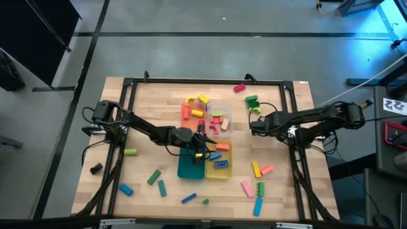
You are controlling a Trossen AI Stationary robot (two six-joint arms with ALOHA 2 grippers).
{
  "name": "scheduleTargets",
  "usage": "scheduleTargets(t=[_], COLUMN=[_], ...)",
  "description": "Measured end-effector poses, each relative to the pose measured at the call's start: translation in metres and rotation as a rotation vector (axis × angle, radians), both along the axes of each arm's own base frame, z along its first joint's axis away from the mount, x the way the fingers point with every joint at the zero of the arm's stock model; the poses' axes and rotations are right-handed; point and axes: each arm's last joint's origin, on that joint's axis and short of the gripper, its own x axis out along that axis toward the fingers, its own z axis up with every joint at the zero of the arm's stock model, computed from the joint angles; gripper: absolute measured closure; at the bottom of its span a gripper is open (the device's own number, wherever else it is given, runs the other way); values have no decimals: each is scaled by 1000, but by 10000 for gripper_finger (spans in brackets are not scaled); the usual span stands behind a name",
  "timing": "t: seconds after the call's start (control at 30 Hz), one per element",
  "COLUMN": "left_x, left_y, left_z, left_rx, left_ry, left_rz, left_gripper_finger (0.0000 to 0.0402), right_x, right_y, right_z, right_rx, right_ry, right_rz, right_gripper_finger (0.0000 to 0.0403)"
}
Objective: Sort blocks by size
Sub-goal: Put the blue game piece into the yellow bin, then put the bottom yellow game piece into the orange bin
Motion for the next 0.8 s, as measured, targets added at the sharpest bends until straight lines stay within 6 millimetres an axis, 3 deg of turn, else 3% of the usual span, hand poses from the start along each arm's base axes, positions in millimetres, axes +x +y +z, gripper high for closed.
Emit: scheduleTargets(t=[0.6, 0.8], left_x=[-6, -14], left_y=[-1, 4], left_z=[0, 21], left_rx=[69, 78], left_ry=[80, 73], left_rz=[-27, -19], left_gripper_finger=[244, 244], right_x=[-13, -16], right_y=[-11, -10], right_z=[-39, -42], right_rx=[-46, -34], right_ry=[-77, -69], right_rz=[-63, -64], right_gripper_finger=[160, 220])
